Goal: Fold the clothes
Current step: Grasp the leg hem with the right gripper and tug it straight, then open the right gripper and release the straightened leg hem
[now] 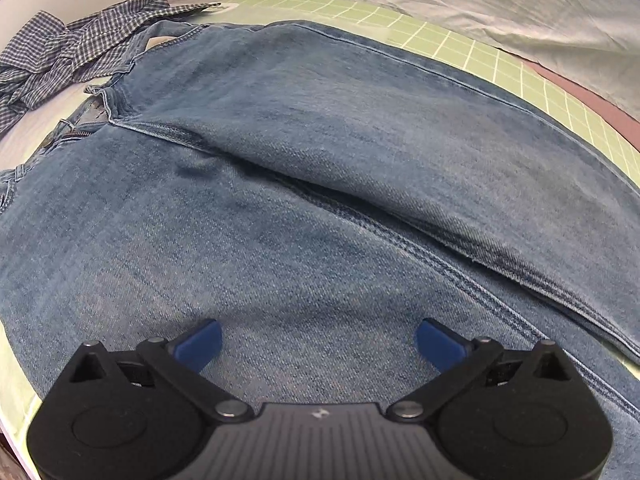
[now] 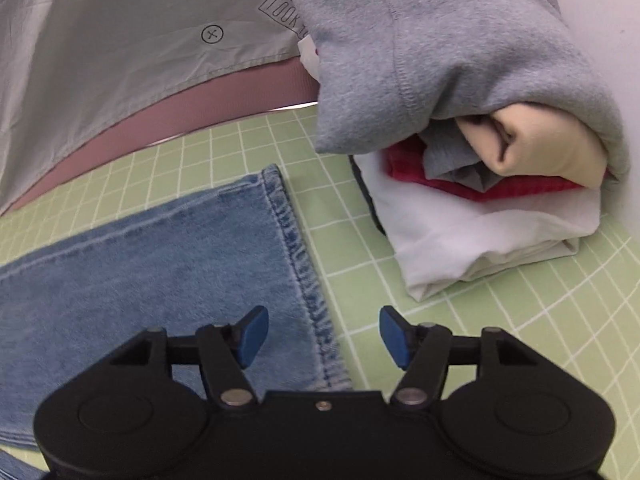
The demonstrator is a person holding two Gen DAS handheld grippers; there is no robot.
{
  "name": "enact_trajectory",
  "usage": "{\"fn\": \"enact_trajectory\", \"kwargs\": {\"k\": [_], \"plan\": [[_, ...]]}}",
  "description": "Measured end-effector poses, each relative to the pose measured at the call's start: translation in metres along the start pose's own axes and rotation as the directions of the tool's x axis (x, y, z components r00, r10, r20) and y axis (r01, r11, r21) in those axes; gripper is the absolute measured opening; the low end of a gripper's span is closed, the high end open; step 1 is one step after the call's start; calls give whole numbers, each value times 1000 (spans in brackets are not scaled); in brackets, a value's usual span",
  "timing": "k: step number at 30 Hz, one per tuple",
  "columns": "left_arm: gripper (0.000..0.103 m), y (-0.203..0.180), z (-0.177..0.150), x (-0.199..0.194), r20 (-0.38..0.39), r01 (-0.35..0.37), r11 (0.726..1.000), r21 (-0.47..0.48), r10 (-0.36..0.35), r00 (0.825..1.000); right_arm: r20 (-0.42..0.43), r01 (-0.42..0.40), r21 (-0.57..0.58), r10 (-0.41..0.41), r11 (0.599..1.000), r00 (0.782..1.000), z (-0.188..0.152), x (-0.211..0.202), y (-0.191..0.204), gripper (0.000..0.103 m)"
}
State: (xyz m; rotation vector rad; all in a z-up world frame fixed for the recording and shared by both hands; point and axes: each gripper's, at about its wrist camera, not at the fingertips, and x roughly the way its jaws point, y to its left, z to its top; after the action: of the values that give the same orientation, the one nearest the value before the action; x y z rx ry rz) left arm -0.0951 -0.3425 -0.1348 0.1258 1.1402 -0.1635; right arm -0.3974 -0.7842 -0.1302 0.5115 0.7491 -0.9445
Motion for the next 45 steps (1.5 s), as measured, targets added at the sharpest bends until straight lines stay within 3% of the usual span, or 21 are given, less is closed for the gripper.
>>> {"fn": "enact_trajectory", "kwargs": {"k": [10,13,15,22,23,25,26,27,29,32,35,38,45], "plan": [[103,-3,5,3,0,-12,1000,-27,12,1000,31,-47,-121,52,991,998,47,74,31,64],[103,-3,5,3,3,-12,1000,-28,13,1000,46,-17,-171,25,985,999,55,84,39,48],[103,-3,5,3,5,-13,1000,-28,13,1000,66,19,-210,-5,977,998,59,88,45,17],[103,-2,6,3,11,-11,1000,-27,11,1000,96,121,-273,-98,954,990,69,101,55,12],[103,-1,6,4,10,-10,1000,-25,11,1000,103,139,-292,-114,946,988,69,101,58,13],[103,-1,7,4,5,-9,1000,-23,9,1000,94,168,-312,-145,935,985,68,97,61,28],[103,-1,8,4,2,-8,1000,-21,8,1000,102,158,-322,-131,934,986,64,88,63,49],[103,-1,9,4,-8,-4,1000,-16,4,1000,112,144,-332,-113,932,987,60,77,65,61],[103,1,11,4,-33,12,1000,3,-12,999,136,120,-348,-76,930,988,48,51,70,69],[103,7,5,-9,-23,59,998,12,-59,998,169,71,-329,-16,942,985,17,-2,73,103],[103,17,-9,-36,50,102,992,69,-105,993,150,29,-297,17,954,988,-22,-45,69,103],[103,26,-23,-56,91,94,987,132,-106,990,137,6,-267,31,964,990,-62,-84,65,103],[103,56,-46,-79,131,120,989,87,-131,983,79,8,-135,3,991,997,-145,-139,38,103]]}}
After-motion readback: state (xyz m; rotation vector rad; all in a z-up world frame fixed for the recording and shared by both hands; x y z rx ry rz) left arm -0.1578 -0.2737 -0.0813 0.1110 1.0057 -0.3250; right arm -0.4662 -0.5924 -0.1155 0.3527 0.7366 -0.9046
